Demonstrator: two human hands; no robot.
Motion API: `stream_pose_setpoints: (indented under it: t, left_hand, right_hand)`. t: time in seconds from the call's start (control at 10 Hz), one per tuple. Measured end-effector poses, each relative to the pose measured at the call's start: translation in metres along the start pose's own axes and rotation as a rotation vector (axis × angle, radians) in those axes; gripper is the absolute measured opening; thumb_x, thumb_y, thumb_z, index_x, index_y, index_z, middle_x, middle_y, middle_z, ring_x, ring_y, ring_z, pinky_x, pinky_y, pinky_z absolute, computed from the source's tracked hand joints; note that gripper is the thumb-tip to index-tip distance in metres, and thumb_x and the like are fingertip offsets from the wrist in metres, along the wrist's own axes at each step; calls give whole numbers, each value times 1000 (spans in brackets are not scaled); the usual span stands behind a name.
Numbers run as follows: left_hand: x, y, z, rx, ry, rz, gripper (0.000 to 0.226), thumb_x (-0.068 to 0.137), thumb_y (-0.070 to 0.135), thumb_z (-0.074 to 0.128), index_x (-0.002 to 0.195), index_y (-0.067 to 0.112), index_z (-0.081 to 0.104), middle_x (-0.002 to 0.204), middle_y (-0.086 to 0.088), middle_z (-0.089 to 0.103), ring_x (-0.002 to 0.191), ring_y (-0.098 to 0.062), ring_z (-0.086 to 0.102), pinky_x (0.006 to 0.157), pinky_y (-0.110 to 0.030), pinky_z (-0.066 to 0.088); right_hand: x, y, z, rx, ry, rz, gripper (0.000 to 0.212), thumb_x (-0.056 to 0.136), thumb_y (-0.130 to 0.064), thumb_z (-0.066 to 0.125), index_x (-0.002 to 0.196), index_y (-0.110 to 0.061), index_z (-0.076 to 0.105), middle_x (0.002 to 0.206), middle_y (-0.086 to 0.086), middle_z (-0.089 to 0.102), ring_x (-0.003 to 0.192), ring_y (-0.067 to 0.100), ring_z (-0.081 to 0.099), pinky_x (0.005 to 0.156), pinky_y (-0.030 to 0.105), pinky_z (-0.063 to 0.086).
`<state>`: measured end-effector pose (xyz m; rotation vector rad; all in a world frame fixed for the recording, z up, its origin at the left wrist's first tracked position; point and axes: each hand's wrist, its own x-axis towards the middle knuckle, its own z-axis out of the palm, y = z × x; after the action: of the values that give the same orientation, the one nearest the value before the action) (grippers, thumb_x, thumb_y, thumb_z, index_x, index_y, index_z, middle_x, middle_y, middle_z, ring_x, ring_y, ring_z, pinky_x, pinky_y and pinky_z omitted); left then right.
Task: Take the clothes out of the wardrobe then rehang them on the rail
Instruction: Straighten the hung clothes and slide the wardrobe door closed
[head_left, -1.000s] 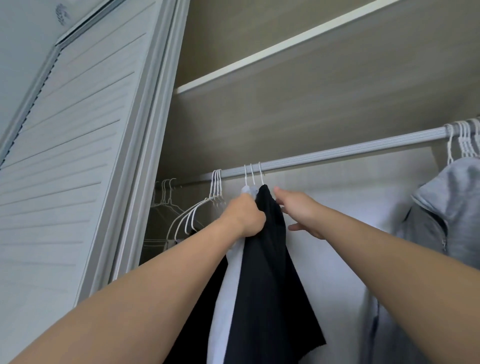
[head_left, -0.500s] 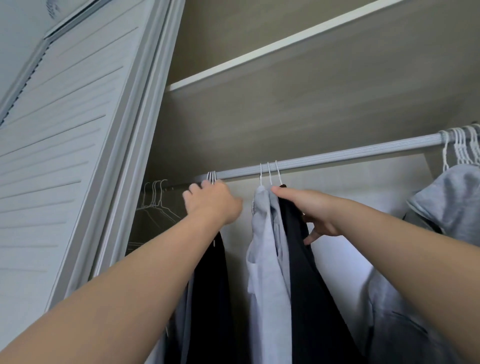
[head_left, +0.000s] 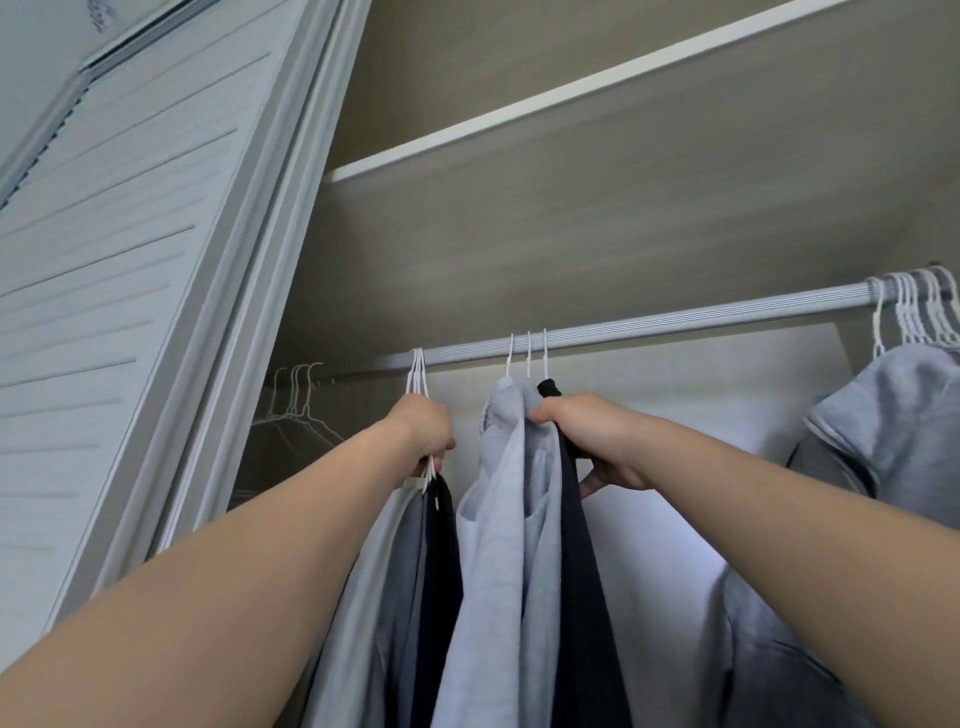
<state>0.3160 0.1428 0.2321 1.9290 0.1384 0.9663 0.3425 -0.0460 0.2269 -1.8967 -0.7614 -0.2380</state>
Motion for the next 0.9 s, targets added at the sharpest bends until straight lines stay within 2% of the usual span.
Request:
stream_pose_setpoints:
  t: [0.1,0.2,0.3,0.4,0.5,0.6,0.7,0.8,0.9]
  left_hand:
    - [-5,0,1,99,-62,-6,34,96,-11,34,73,12,46,68,-5,56,51,-19,43,46,-26,34]
    - [-3,1,7,39,-29,41,30,103,6,41,74,9,51,60,-4,58,46,-16,49,45,-23,39]
    - [-11,9,15,68,-67,100,35,102,7,39,71,7,55,70,-11,70,41,-16,46,39,-20,34]
    - [-18,17,19,81,-131,143,34,94,-2,36,73,7,61,68,-10,65,34,-15,41,39,-16,31]
    - [-29,23,18,101,-163,160,35,91,-2,34,85,2,68,54,-8,55,30,-13,39,37,-14,33]
    - [-32,22,11,112,-152,150,35,96,4,32,76,8,61,44,-4,53,31,-13,38,35,-12,29]
    - [-35,18,5,122,-111,114,38,106,25,33,80,10,57,39,0,54,34,-14,42,36,-13,31]
    - [-37,15,2,142,-67,92,43,107,38,33,86,10,57,41,2,57,40,-15,46,39,-17,36]
    - [-43,13,4,134,-62,79,48,107,40,31,95,4,61,59,-3,65,50,-18,51,47,-22,43]
  right_hand:
    - [5,8,1,0,-12,-27,35,88,-25,49,116,-10,64,103,11,74,89,28,71,72,46,60]
    - [10,13,2,21,-16,-50,35,85,-22,50,114,-8,62,85,8,72,69,23,68,57,35,57]
    - [13,14,3,31,-24,-68,33,83,-24,52,111,-10,63,82,5,71,67,21,67,58,34,55]
    - [15,14,9,52,-27,-74,34,84,-30,51,111,-14,63,89,4,70,76,23,65,65,36,54]
    - [16,14,19,74,-45,-70,39,84,-35,48,119,-19,58,108,3,70,95,26,66,79,44,55]
    - [16,14,24,109,-57,-72,41,85,-35,48,124,-24,53,115,3,68,103,27,65,89,51,52]
    - [15,17,29,140,-62,-83,45,85,-35,50,130,-30,50,119,1,66,105,26,64,92,53,51]
    - [13,21,33,155,-68,-82,61,86,-40,49,145,-41,34,130,-4,58,113,24,59,94,52,50]
    - [8,25,28,144,-74,-78,64,89,-50,50,149,-47,25,139,-9,50,119,20,53,98,48,48]
